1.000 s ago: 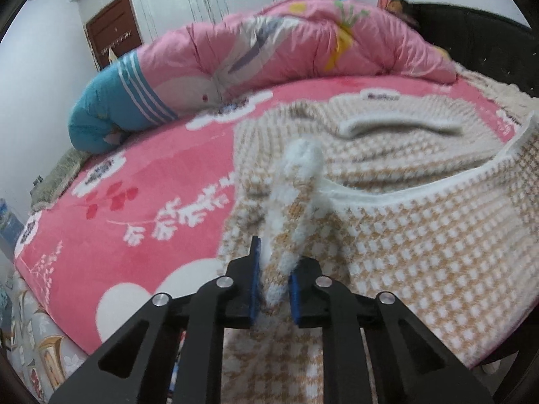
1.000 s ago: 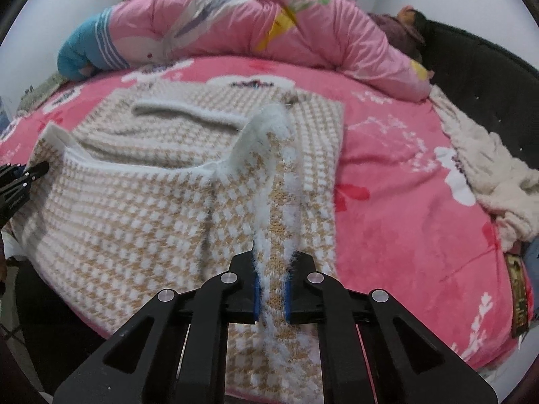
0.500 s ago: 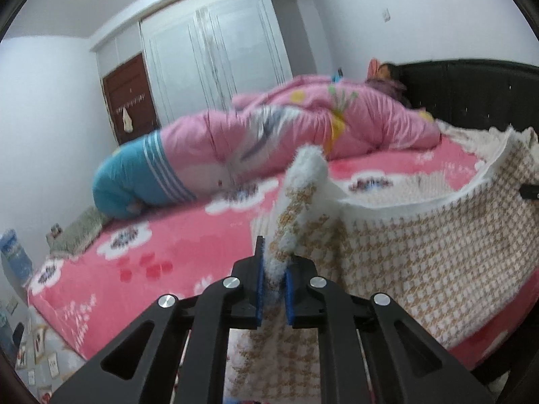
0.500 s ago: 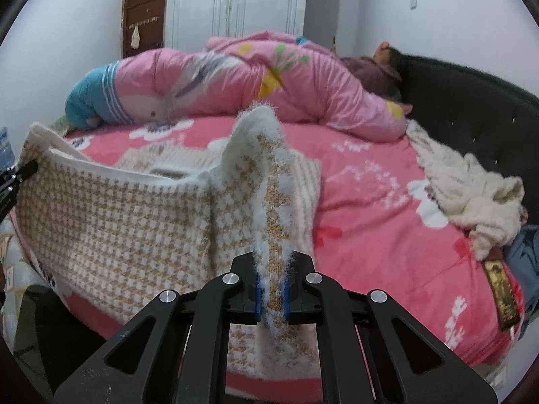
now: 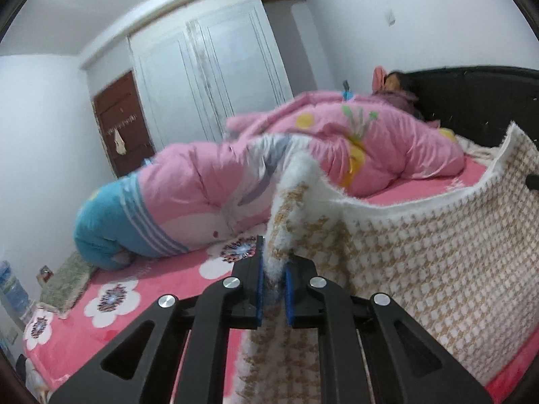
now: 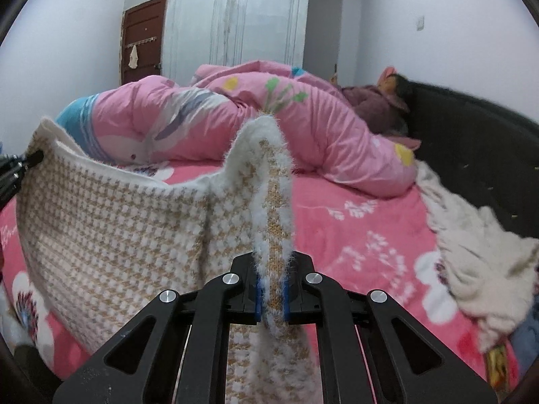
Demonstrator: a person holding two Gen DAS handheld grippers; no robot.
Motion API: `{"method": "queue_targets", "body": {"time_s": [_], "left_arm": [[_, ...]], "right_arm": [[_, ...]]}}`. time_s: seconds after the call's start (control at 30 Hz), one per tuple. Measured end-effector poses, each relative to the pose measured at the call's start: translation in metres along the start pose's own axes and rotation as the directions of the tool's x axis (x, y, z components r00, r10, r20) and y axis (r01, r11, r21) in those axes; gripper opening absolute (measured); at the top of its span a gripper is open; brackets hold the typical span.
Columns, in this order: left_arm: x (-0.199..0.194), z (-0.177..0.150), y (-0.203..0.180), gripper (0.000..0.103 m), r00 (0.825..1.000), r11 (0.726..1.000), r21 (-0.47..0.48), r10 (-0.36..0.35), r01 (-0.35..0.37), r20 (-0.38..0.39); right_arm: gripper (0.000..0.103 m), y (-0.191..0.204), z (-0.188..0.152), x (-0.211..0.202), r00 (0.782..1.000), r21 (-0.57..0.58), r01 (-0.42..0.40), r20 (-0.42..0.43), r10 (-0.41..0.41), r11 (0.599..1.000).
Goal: Fold large clothes
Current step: 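Lift the coat with both tools and fold it over onto itself, then lower the folded coat onto the bed and open both tools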
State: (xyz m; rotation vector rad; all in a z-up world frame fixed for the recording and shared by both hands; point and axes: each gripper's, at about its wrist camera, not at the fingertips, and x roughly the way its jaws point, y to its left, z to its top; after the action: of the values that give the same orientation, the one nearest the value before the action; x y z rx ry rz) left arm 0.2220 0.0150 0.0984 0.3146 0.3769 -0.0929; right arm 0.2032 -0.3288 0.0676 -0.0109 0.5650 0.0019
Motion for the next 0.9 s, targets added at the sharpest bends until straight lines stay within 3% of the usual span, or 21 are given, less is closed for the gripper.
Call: {"method": "queue_targets", "body": {"time_s": [0.1, 0.17, 0.27, 0.3, 0.37, 0.4, 0.43, 0.47, 0.53, 0.63, 0.67, 0.77, 0.8, 0.87, 0.9], "left_arm": [[0.069, 0.001, -0.005, 0.010, 0.994, 1.000, 0.006, -0.022, 0.023, -0.111], [0.111, -0.009, -0.007, 0.010, 0.978, 0.999, -0.010, -0.040, 0.039, -0.203], [0.169, -0.039, -0.008, 0.012, 0.925, 0.997, -0.054, -0.072, 0.056, -0.374], [0.185, -0.050, -0.005, 0.014, 0.897, 0.994, -0.086, -0.102, 0.072, -0.429], [0.203, -0.066, 0.004, 0.032, 0.853, 0.984, -0.157, -0.158, 0.090, -0.498], [0.204, -0.069, 0.012, 0.044, 0.849, 0.977, -0.193, -0.174, 0.086, -0.498], [0.200, -0.069, 0.022, 0.054, 0.857, 0.968, -0.238, -0.192, 0.084, -0.478], [0.195, -0.068, 0.031, 0.057, 0.865, 0.959, -0.270, -0.204, 0.083, -0.459], [0.182, -0.059, 0.055, 0.059, 0.892, 0.928, -0.358, -0.245, 0.102, -0.381], [0.172, -0.041, 0.064, 0.059, 0.913, 0.896, -0.412, -0.298, 0.165, -0.281], [0.173, -0.034, 0.059, 0.059, 0.906, 0.886, -0.417, -0.330, 0.201, -0.264], [0.195, -0.030, 0.024, 0.059, 0.852, 0.876, -0.396, -0.413, 0.275, -0.323], [0.206, -0.034, 0.009, 0.059, 0.837, 0.895, -0.363, -0.396, 0.260, -0.378], [0.226, -0.046, -0.005, 0.060, 0.822, 0.923, -0.324, -0.343, 0.206, -0.454], [0.235, -0.054, -0.002, 0.061, 0.817, 0.915, -0.353, -0.350, 0.194, -0.458]], "right_arm": [[0.006, -0.008, 0.009, 0.060, 0.997, 0.035, -0.031, -0.073, 0.033, 0.999], [0.007, -0.012, 0.005, 0.105, 0.986, 0.060, -0.045, -0.156, 0.054, 0.997], [0.011, -0.014, -0.009, 0.155, 0.962, 0.061, -0.047, -0.265, 0.062, 0.997], [0.014, -0.019, -0.018, 0.173, 0.946, 0.080, -0.051, -0.316, 0.073, 0.996], [0.041, -0.033, -0.027, 0.183, 0.931, 0.136, -0.061, -0.351, 0.105, 0.989], [0.047, -0.041, -0.028, 0.181, 0.931, 0.160, -0.054, -0.349, 0.108, 0.986], [0.051, -0.048, -0.027, 0.176, 0.933, 0.185, -0.060, -0.340, 0.121, 0.981], [0.052, -0.055, -0.026, 0.166, 0.936, 0.208, -0.069, -0.324, 0.135, 0.976], [0.052, -0.063, -0.018, 0.150, 0.949, 0.227, -0.082, -0.279, 0.146, 0.971], [0.054, -0.059, 0.003, 0.135, 0.953, 0.239, -0.166, -0.212, 0.218, 0.957], [0.053, -0.052, 0.010, 0.138, 0.945, 0.239, -0.197, -0.211, 0.249, 0.951], [0.049, -0.014, 0.014, 0.170, 0.902, 0.214, -0.283, -0.271, 0.335, 0.935], [0.047, -0.007, 0.013, 0.180, 0.895, 0.214, -0.281, -0.294, 0.336, 0.935], [0.042, 0.002, 0.004, 0.210, 0.877, 0.224, -0.247, -0.363, 0.316, 0.943], [0.041, 0.001, 0.001, 0.216, 0.881, 0.218, -0.221, -0.374, 0.290, 0.951]]}}
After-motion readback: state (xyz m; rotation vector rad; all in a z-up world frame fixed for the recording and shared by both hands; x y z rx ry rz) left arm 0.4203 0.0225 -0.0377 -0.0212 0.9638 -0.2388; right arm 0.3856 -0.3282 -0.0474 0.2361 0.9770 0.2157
